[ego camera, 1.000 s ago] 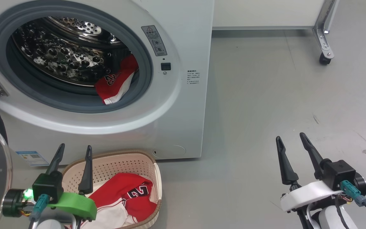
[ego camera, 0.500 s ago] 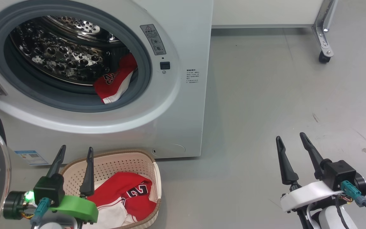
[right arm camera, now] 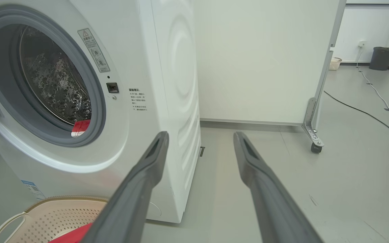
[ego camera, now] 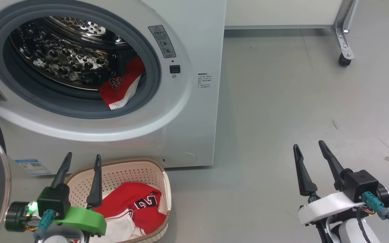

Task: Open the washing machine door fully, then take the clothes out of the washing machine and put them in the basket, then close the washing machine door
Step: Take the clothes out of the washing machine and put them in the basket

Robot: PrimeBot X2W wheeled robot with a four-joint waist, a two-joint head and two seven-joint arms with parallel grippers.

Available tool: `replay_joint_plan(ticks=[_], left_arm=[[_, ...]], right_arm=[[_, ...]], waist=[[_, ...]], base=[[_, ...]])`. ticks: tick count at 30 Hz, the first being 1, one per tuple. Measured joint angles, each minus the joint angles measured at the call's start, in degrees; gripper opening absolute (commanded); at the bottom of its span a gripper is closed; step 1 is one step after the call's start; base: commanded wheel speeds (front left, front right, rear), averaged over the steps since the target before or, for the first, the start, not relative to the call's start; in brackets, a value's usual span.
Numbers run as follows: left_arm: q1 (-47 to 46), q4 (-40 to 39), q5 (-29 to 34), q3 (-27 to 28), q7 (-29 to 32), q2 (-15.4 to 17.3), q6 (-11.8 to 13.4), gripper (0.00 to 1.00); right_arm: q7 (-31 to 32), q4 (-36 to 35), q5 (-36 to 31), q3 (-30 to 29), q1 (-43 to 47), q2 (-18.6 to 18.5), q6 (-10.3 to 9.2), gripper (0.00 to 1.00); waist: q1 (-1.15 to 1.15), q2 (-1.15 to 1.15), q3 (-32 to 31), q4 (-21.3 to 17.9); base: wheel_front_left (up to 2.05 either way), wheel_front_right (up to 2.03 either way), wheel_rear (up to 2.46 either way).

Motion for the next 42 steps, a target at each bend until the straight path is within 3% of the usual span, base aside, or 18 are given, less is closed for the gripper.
replay_joint_plan(ticks=[42], left_arm=[[0.83, -0.56, -0.58, -0.57, 0.00, -0.04, 0.54, 1.00]], right_arm=[[0.00, -0.15, 0.00, -0.09, -0.01, 0.02, 0.15, 1.00]], waist=[[0.00, 0.00, 0.96, -0.47]], base=[[0.00, 0.00, 0.00]])
